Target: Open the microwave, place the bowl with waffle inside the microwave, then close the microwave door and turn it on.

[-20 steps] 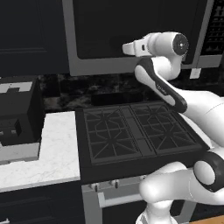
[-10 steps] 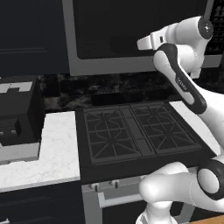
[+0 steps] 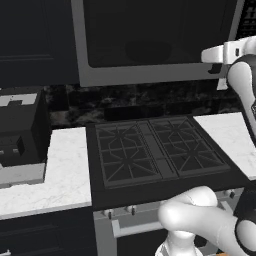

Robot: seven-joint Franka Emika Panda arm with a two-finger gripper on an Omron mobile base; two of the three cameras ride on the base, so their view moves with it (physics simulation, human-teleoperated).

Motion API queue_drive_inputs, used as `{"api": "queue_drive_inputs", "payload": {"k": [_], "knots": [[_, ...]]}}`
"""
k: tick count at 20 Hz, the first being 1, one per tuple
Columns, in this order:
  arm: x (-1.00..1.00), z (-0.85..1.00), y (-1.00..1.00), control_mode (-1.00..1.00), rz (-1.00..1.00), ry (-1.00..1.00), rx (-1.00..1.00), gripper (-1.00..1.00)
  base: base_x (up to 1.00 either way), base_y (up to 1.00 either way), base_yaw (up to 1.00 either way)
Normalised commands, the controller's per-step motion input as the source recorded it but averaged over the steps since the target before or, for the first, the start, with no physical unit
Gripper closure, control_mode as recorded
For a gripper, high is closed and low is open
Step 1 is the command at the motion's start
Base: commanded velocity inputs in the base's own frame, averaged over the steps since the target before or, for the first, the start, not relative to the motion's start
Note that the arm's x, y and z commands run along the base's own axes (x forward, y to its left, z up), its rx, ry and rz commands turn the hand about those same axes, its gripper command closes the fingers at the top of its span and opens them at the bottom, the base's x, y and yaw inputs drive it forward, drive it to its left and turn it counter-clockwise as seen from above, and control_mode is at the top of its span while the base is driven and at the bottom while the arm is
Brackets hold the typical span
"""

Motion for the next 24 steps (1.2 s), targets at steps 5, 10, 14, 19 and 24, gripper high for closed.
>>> {"api": "queue_drive_inputs", "payload": {"k": [5, 10, 14, 19, 24], "knots": [[0.00, -0.05, -1.00, -1.00, -0.29, 0.15, 0.53, 1.00, 0.00, 0.00, 0.00], [0.00, -0.12, -0.89, -1.00, -0.38, 0.14, 0.70, 1.00, 0.00, 0.00, 0.00], [0.11, -0.37, -0.73, -1.00, -0.27, 0.25, 0.66, 1.00, 0.00, 0.00, 0.00], [0.03, -0.03, -0.07, -1.00, -0.02, 0.01, 0.05, 1.00, 0.00, 0.00, 0.00], [0.06, 0.00, -0.02, -1.00, 0.00, 0.00, 0.04, 1.00, 0.00, 0.00, 0.00]]}}
